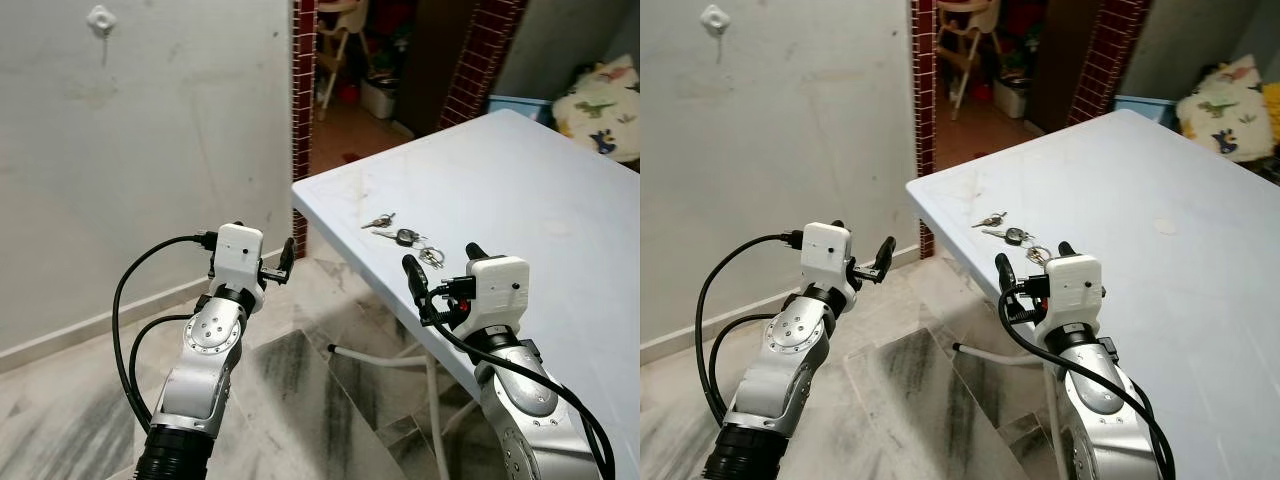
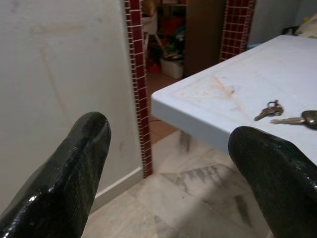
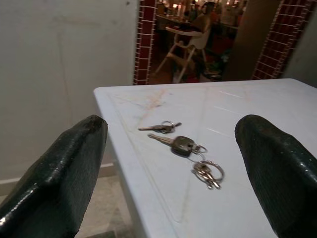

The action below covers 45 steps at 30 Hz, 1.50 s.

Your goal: Hang keys on a hook

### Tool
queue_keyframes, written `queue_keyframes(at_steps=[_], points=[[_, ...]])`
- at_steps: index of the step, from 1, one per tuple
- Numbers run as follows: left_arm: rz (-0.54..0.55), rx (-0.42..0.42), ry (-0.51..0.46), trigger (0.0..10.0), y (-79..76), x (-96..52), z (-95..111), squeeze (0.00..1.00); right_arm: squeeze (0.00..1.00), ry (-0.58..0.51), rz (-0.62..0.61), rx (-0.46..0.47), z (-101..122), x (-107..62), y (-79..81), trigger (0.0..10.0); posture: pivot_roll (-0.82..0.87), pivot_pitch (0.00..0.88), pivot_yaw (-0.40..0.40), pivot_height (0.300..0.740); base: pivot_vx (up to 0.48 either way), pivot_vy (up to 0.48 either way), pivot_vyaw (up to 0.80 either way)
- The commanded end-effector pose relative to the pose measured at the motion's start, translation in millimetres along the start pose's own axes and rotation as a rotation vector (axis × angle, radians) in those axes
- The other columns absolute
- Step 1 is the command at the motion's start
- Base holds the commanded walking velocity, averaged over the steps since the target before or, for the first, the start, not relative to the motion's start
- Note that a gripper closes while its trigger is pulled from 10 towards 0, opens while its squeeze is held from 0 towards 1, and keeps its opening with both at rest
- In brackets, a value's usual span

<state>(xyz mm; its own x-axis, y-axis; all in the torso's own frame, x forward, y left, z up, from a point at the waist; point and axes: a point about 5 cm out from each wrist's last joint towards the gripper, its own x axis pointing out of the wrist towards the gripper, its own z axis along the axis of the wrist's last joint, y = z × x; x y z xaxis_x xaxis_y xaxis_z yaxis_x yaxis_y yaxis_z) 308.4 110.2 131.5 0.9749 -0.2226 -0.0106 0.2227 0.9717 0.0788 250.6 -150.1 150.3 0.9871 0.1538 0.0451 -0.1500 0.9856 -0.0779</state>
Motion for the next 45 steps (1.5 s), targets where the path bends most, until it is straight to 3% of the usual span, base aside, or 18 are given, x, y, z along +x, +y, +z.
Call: queue_keyframes(at_steps=[1, 13, 22, 28, 39, 45], points=[[-0.013, 0.019, 0.012, 10.0, -3.6, 1.4, 0, 0.00, 0.00, 0.000, -0.022, -0.007, 1, 1.2, -2.6, 10.0, 0.00, 0.000, -0.040, 0.740, 0.000, 0.000, 0.59], [-0.051, -0.019, 0.048, 10.0, -9.4, 3.4, -3, 0.00, 0.00, 0.015, -0.111, -0.031, 3, 8.3, -11.7, 10.0, 0.00, 0.000, -0.040, 0.740, 0.000, 0.000, 0.17], [-0.120, -0.068, 0.128, 10.0, -16.2, 8.7, -14, 0.00, 0.00, 0.032, -0.129, -0.032, 4, 20.9, -9.5, 10.0, 0.00, 0.000, -0.048, 0.740, 0.000, 0.000, 0.00], [-0.159, -0.072, 0.119, 10.0, -16.0, 11.8, -11, 0.00, 0.00, 0.054, -0.120, -0.029, 3, 23.6, -7.2, 10.0, 0.00, 0.001, -0.056, 0.740, 0.000, 0.000, 0.00], [-0.168, -0.097, 0.130, 10.0, -16.3, 10.0, -13, 0.00, 0.00, 0.059, -0.105, -0.002, 1, 20.6, -4.3, 10.0, -0.01, 0.002, -0.055, 0.740, 0.000, 0.000, -0.75], [-0.173, -0.101, 0.130, 10.0, -17.0, 9.2, -12, 0.00, 0.00, 0.071, -0.068, -0.011, -1, 20.0, 0.4, 10.0, -0.01, 0.007, -0.058, 0.740, 0.095, 0.000, 0.00]])
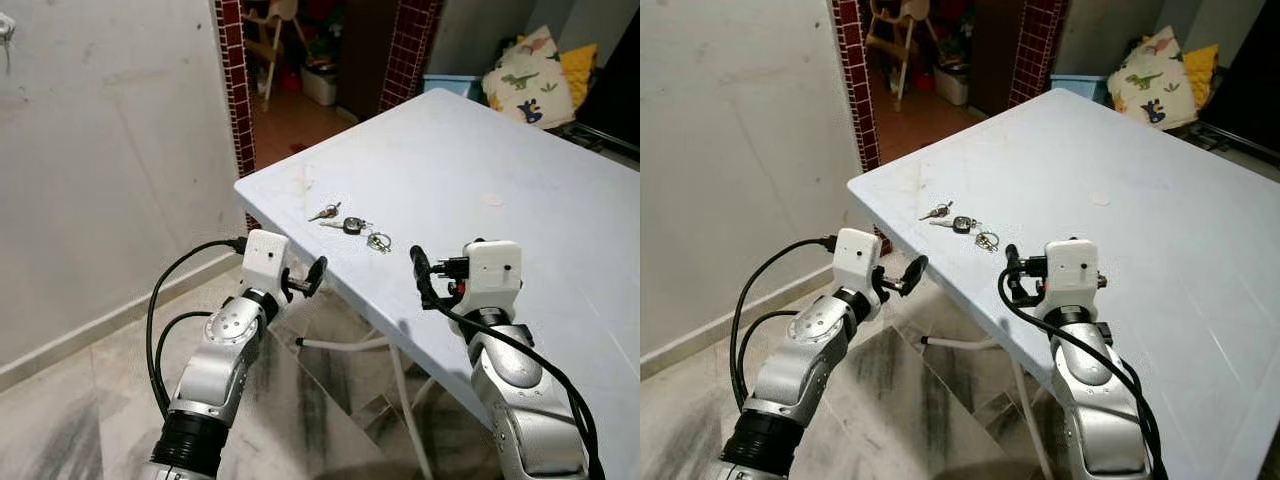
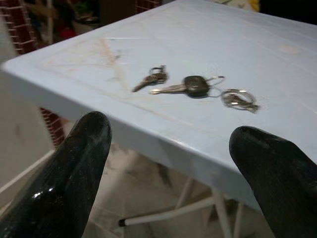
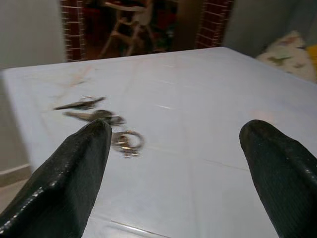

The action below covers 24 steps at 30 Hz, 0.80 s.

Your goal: Hang keys on a hook

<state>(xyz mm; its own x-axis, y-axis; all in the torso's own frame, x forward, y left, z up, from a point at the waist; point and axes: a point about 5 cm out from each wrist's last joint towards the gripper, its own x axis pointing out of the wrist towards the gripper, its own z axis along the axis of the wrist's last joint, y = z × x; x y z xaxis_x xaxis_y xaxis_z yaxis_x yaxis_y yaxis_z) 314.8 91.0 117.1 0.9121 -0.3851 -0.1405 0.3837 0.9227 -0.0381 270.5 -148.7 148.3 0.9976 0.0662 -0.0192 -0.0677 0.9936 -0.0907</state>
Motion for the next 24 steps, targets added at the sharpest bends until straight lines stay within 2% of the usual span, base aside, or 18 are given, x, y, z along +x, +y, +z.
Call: queue_keyframes(at_steps=[1, 24], points=[[0.005, 0.001, 0.003, 10.0, 1.0, -2.0, 0.2, 0.00, 0.00, 0.001, 0.020, 0.003, 2.1, -0.2, 2.4, 10.0, -0.01, 0.008, -0.059, 0.740, 0.349, 0.000, 0.00], [-0.004, -0.002, 0.013, 10.0, -0.5, -5.4, -2.9, 0.00, 0.00, 0.020, 0.042, -0.015, -1.3, -1.0, 3.6, 10.0, 0.00, 0.004, -0.062, 0.740, 0.361, 0.000, 0.00]])
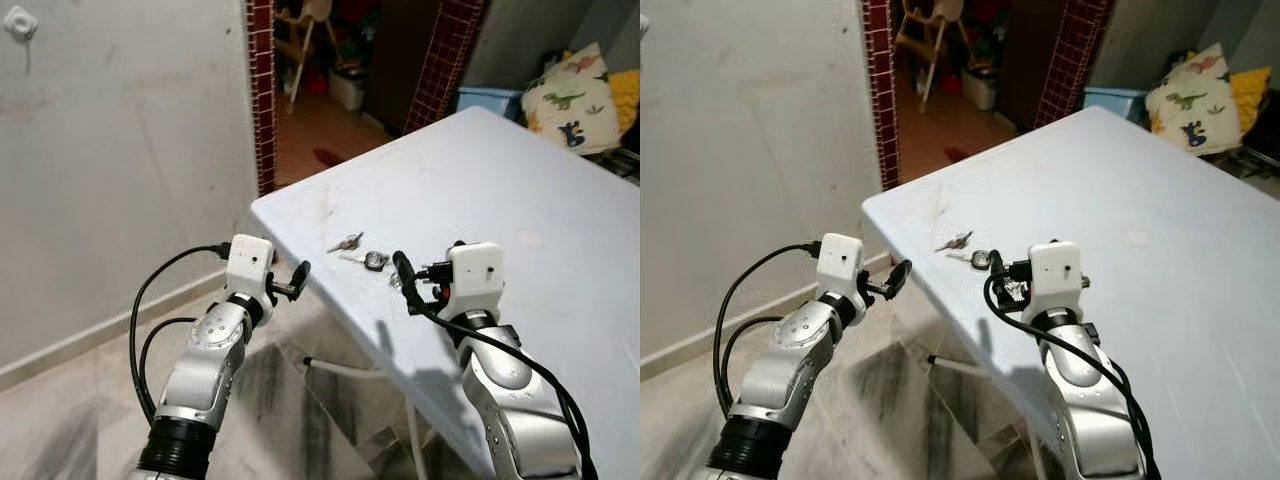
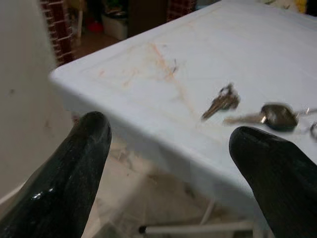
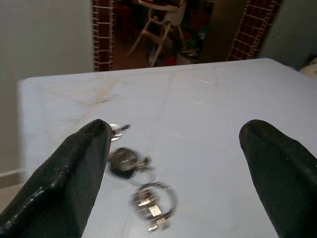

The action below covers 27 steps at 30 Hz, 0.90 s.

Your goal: Hang keys on a hook

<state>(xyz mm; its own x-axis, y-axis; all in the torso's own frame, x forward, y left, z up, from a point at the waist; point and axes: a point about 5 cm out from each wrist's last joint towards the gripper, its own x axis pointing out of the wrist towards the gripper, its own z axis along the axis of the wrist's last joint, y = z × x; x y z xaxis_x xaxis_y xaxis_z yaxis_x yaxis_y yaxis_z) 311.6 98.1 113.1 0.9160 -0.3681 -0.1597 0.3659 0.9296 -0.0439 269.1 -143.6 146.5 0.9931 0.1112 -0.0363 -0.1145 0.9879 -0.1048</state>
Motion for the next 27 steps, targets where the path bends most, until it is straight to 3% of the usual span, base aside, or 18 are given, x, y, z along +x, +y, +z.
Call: queue_keyframes(at_steps=[1, 18, 27], points=[[-0.024, 0.006, -0.007, 10.0, -6.2, -0.5, 2, 0.00, 0.00, 0.008, -0.004, 0.000, 0, -0.2, -1.7, 10.0, 0.00, 0.004, -0.062, 0.740, 0.326, 0.000, 0.00], [-0.050, 0.038, -0.002, 10.0, -14.6, -8.2, -2, 0.00, 0.00, 0.105, -0.041, -0.066, -11, -5.3, -9.1, 10.0, -0.01, 0.011, -0.073, 0.740, 0.034, 0.000, 0.00], [-0.032, 0.030, -0.001, 10.0, -15.3, -8.1, 0, 0.00, 0.00, 0.119, -0.066, -0.054, -7, -5.4, -12.2, 10.0, -0.02, 0.018, -0.079, 0.740, 0.000, 0.000, -0.07]])
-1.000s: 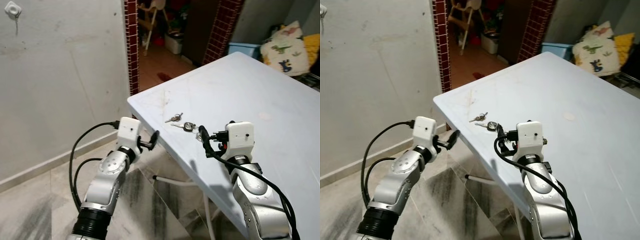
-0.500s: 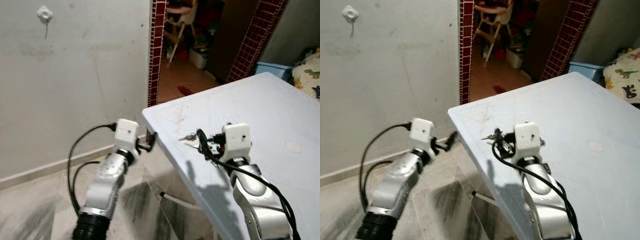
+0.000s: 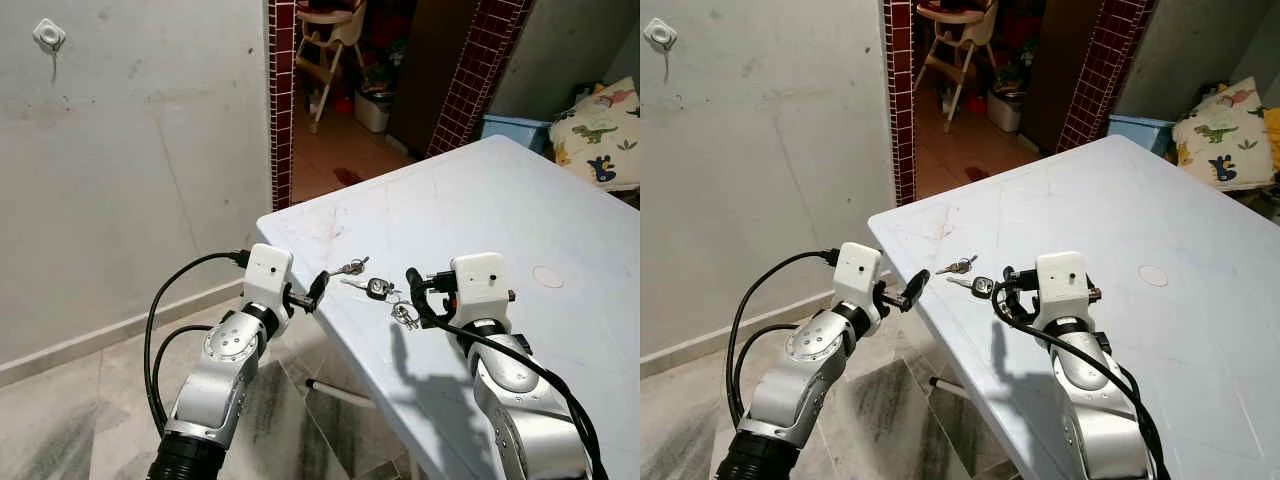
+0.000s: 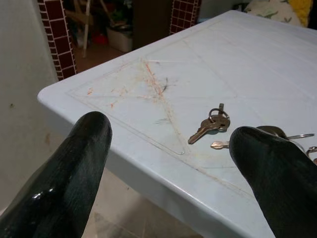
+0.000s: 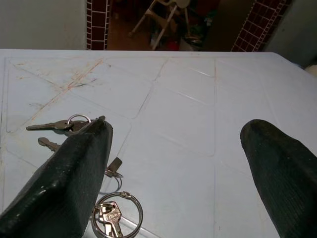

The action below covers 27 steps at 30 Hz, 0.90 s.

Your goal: Hang keys on a hook

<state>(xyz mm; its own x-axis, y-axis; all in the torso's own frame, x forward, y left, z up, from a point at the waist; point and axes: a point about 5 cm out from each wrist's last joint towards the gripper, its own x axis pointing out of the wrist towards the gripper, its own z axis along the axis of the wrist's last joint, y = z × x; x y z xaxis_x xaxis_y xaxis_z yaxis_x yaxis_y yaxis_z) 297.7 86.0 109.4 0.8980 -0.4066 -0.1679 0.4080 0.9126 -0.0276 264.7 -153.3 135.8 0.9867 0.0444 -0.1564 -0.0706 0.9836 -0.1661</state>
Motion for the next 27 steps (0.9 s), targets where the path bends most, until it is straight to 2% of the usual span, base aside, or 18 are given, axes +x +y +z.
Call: queue_keyframes(at_steps=[1, 14, 17, 19, 21, 27], points=[[0.012, 0.006, -0.009, 10.0, 0.9, -0.6, 5, 0.00, 0.00, -0.005, -0.015, 0.004, 4, -0.8, -4.3, 10.0, -0.02, 0.018, -0.079, 0.740, 0.000, 0.000, -0.63], [0.028, -0.048, 0.006, 10.0, -1.8, 0.0, 4, 0.00, 0.00, 0.008, 0.001, 0.006, 5, -1.4, -5.2, 10.0, -0.02, 0.023, -0.090, 0.740, 0.000, 0.000, -0.79], [0.045, -0.024, 0.002, 10.0, -0.9, 0.5, 5, 0.00, 0.00, 0.004, 0.022, 0.017, 6, -0.8, -3.0, 10.0, -0.02, 0.023, -0.090, 0.740, 0.000, 0.000, -0.79], [0.082, 0.005, 0.004, 10.0, 1.9, -0.3, 6, 0.00, 0.00, 0.014, 0.052, -0.003, 6, 0.8, -2.2, 10.0, -0.02, 0.025, -0.097, 0.740, 0.000, 0.000, 0.00], [0.111, 0.091, 0.004, 10.0, 6.3, -5.0, 6, 0.00, 0.00, 0.017, 0.053, -0.027, 9, 5.9, -7.4, 10.0, -0.01, 0.025, -0.098, 0.740, 0.000, 0.000, 0.00], [0.096, 0.121, 0.022, 10.0, 6.8, -14.9, 3, 0.00, 0.00, 0.064, 0.058, -0.060, 6, 14.0, -15.0, 10.0, 0.00, 0.028, -0.099, 0.740, 0.000, 0.000, 0.00]])
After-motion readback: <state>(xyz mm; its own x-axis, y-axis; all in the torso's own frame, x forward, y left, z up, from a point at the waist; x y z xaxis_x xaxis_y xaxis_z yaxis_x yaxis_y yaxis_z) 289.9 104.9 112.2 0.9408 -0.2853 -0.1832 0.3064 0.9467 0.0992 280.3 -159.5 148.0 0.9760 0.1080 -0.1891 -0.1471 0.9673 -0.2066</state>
